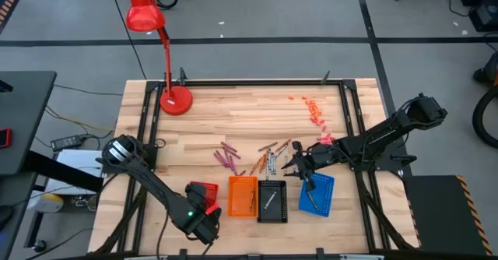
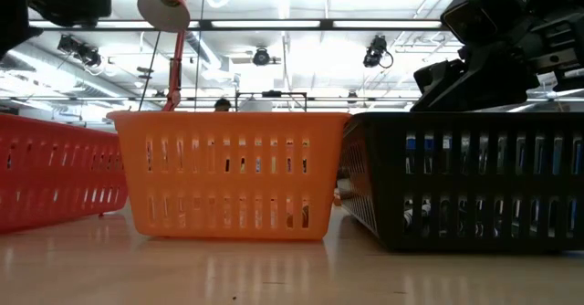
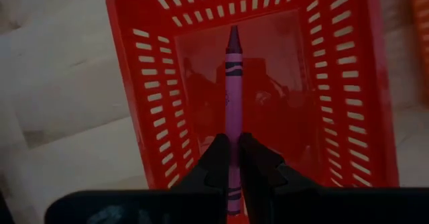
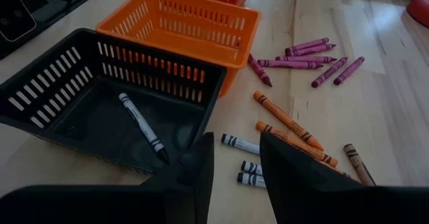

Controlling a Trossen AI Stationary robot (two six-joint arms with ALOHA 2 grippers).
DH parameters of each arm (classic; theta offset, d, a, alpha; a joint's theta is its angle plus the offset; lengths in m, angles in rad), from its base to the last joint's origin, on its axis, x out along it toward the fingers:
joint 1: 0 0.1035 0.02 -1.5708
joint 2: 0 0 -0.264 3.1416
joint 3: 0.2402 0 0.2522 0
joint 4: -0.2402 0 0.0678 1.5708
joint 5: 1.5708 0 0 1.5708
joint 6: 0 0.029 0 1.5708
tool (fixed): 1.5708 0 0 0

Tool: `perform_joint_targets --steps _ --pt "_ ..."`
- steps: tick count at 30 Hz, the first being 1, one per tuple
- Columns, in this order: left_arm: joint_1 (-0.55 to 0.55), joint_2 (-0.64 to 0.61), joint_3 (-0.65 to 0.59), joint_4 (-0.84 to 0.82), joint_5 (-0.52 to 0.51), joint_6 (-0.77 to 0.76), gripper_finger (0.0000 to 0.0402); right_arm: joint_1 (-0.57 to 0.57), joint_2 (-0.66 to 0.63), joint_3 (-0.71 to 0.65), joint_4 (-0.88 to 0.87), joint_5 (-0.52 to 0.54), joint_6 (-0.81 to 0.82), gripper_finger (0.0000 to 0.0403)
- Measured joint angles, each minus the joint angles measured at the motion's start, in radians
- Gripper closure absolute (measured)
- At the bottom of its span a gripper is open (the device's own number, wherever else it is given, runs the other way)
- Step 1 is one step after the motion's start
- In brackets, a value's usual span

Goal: Sort crayons
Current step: Put the violet crayon into the red bin

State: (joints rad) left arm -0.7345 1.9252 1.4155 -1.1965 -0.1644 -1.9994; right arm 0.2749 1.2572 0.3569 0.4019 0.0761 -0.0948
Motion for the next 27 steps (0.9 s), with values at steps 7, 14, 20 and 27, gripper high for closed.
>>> perform_joint_targets --steps 7,14,20,27 --pt "0.002 0.002 0.0 -0.004 0.002 -0.022 0.0376 0.0 0.0 0.0 0.001 0.0 0.0 0.0278" --pt "0.003 0.021 0.0 -0.004 0.004 -0.022 0.0376 0.001 0.0 0.0 0.001 0.0 0.006 0.0278" --pt "0.003 0.044 0.0 -0.002 0.004 -0.017 0.0376 0.001 0.0 0.0 0.002 0.0 0.006 0.0278" --pt "0.003 0.068 0.0 -0.001 0.005 -0.012 0.0361 0.001 0.0 0.0 0.002 0.0 0.007 0.0278"
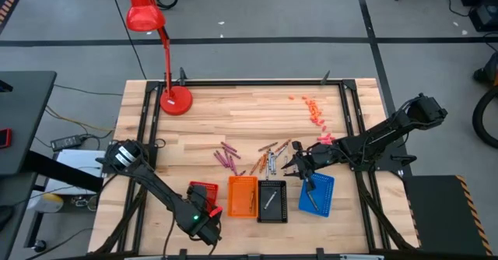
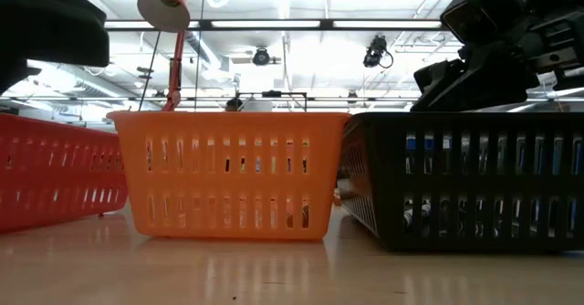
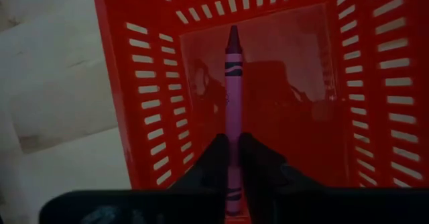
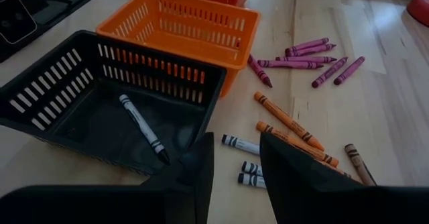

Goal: Sort crayons
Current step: Put the violet crayon into the red bin

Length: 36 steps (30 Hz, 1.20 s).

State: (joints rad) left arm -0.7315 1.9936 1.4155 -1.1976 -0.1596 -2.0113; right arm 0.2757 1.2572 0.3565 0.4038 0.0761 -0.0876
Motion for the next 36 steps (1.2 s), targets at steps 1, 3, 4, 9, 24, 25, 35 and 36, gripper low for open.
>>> perform_joint_targets --steps 1,3,4,9,24,25,35,36 --pt "0.0 -0.001 0.0 0.0 0.0 -0.001 0.0354 0.0 0.0 0.0 0.0 0.0 0.0 0.0278" --pt "0.0 -0.001 0.0 0.0 0.0 -0.001 0.0341 0.0 0.0 0.0 0.002 0.0 0.0 0.0278" --pt "0.0 -0.001 0.0 0.0 0.0 -0.001 0.0335 0.0 0.0 0.0 0.003 0.0 0.0 0.0278" --pt "0.002 -0.001 0.0 0.0 0.0 0.002 0.032 0.0 0.0 0.0 0.003 0.0 0.0 0.0278" --pt "0.077 -0.102 0.0 -0.01 0.02 0.133 0.0317 0.0 0.0 0.0 0.009 0.0 -0.001 0.0278" --pt "0.086 -0.118 0.0 -0.011 0.02 0.149 0.0317 0.0 0.0 0.0 0.009 0.0 -0.001 0.0278" --pt "0.202 -0.177 0.0 -0.029 0.016 0.315 0.0317 0.0 0.0 0.0 0.008 0.0 -0.001 0.0278" --pt "0.216 -0.177 0.0 -0.029 0.015 0.343 0.0317 0.0 0.0 0.0 0.008 0.0 -0.001 0.0278"
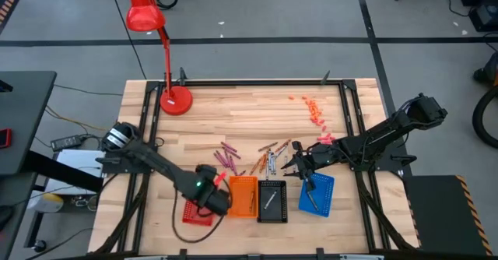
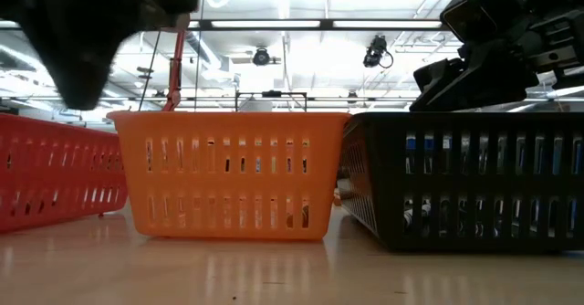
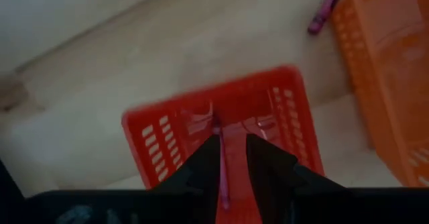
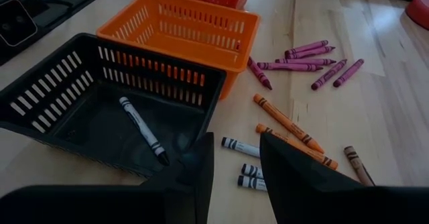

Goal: Sort crayons
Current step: Put the violet crayon into the red bin

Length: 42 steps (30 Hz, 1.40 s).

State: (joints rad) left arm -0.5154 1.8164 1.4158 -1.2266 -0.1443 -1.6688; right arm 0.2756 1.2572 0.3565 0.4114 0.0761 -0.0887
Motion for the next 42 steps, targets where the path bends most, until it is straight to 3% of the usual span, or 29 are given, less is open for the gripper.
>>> perform_joint_targets --steps 19,33,42 --pt "0.237 0.0 0.0 0.022 -0.076 0.372 0.0317 0.0 0.0 0.0 -0.013 0.0 -0.005 0.0278" --pt "0.323 0.002 0.0 0.093 -0.176 0.543 0.0317 0.0 0.0 0.0 -0.018 -0.018 -0.018 0.0278" --pt "0.368 0.012 0.0 0.193 -0.263 0.939 0.0317 0.0 0.0 0.0 -0.018 -0.018 -0.019 0.0278"
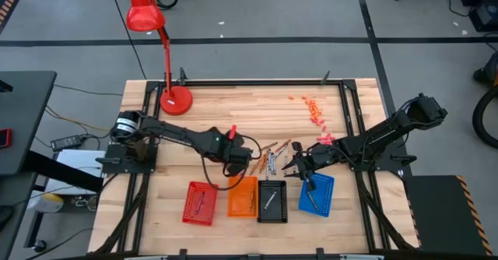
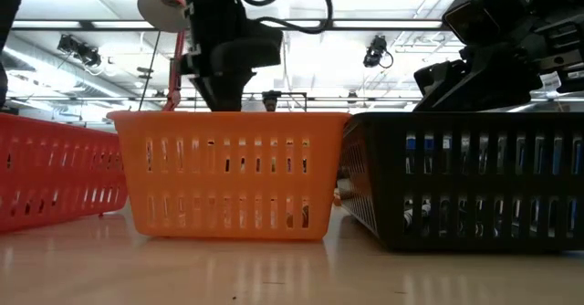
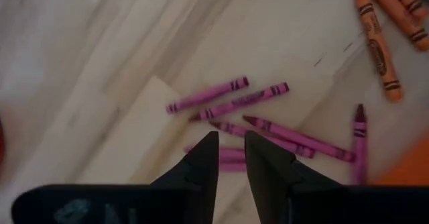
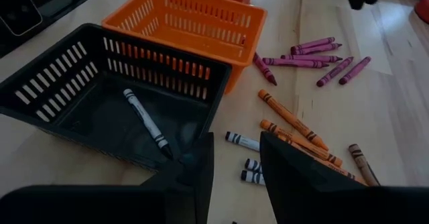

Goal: Sort crayons
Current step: Put the violet crayon into the red bin

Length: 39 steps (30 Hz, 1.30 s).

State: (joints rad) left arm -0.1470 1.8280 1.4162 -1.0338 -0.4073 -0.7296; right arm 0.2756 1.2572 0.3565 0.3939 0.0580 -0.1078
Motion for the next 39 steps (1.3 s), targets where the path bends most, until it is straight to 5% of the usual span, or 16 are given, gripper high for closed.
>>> perform_joint_targets --steps 26,39 --pt "0.093 0.026 0.0 0.16 0.005 0.738 0.0317 0.0 0.0 0.0 0.003 0.0 0.0 0.0278" --pt "0.124 0.026 0.0 0.143 0.113 1.062 0.0317 0.0 0.0 0.0 0.002 0.0 0.0 0.0278"
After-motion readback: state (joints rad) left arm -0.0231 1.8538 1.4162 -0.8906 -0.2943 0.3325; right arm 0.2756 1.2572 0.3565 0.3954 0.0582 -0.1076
